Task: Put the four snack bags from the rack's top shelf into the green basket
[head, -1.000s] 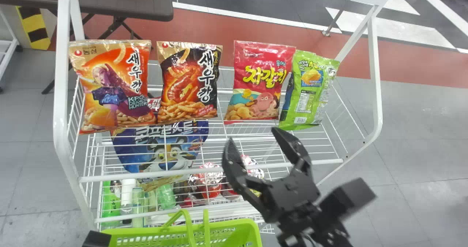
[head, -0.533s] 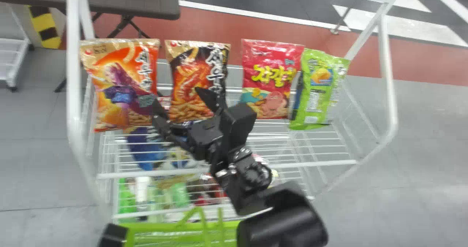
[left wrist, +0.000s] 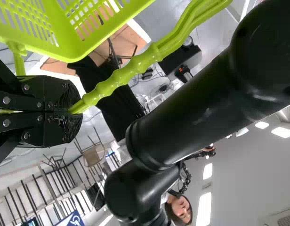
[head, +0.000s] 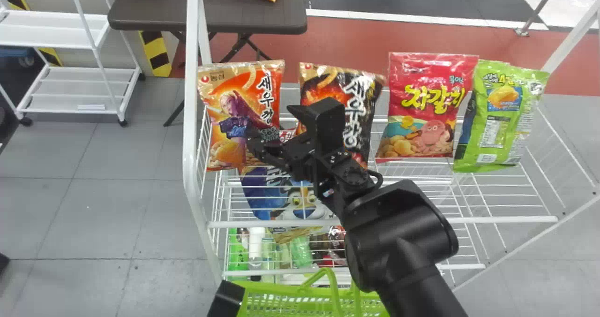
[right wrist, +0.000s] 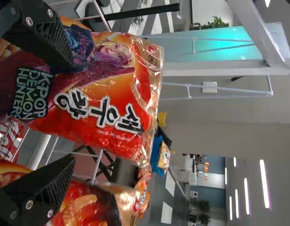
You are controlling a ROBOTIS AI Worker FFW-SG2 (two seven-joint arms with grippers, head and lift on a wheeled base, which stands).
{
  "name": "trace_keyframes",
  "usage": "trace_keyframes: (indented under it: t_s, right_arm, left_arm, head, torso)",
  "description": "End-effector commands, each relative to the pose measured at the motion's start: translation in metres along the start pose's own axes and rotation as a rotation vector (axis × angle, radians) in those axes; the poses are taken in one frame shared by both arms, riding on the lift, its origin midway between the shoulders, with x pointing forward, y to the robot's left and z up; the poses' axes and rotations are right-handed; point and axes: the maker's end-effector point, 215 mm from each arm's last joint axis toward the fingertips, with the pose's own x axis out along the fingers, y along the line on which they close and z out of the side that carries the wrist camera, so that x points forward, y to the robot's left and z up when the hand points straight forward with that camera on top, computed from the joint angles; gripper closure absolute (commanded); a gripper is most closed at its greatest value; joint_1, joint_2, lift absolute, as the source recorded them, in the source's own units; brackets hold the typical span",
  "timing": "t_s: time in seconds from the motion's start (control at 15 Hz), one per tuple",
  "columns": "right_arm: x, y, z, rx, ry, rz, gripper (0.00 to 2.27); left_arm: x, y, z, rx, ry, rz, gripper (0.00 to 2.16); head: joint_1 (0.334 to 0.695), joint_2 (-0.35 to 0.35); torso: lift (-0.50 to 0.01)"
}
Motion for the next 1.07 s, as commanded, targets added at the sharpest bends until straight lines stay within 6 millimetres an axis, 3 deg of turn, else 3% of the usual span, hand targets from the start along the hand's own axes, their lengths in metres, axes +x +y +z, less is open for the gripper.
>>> trace_keyframes:
  t_s: [0.0, 0.07, 0.2, 0.4, 0.6, 0.8, 1.0]
  right_arm:
    - [0.010, 0.009, -0.007, -0.008, 0.041, 0.038, 1.07]
    - [0.010, 0.016, -0.012, -0.012, 0.059, 0.057, 1.68]
    - [0.008, 0.023, -0.006, -0.031, 0.049, 0.083, 1.99]
    - [0.005, 0.026, -0.009, -0.037, 0.062, 0.097, 1.99]
    - [-0.011, 0.044, 0.022, -0.042, -0.016, 0.108, 2.01]
    - [-0.055, 0.044, 0.072, -0.009, -0.100, 0.067, 2.02]
    - [-0.120, -0.007, 0.059, 0.008, -0.021, -0.014, 2.02]
  left_arm:
    - [0.000, 0.000, 0.000, 0.001, 0.002, -0.001, 1.66]
    - [0.000, 0.000, 0.001, 0.001, 0.000, -0.002, 1.66]
    - [0.001, 0.001, 0.001, 0.004, 0.005, -0.004, 1.66]
    - [0.002, 0.002, 0.004, 0.007, 0.007, -0.010, 1.66]
    - [0.004, 0.001, 0.004, 0.006, 0.008, -0.014, 1.66]
    - [0.004, 0.001, 0.006, 0.001, -0.009, -0.012, 1.66]
    - [0.002, 0.007, 0.012, 0.013, -0.025, -0.007, 1.66]
  head:
    - [0.695, -0.072]
    - [0.695, -0.064]
    - [0.695, -0.042]
    - [0.695, -0.033]
    - [0.695, -0.031]
    - [0.695, -0.022]
    - [0.695, -0.059]
  torso:
    - [0.000]
    - [0.000]
    - [0.000]
    - [0.000]
    - [0.000]
    - [0.000]
    - [0.000]
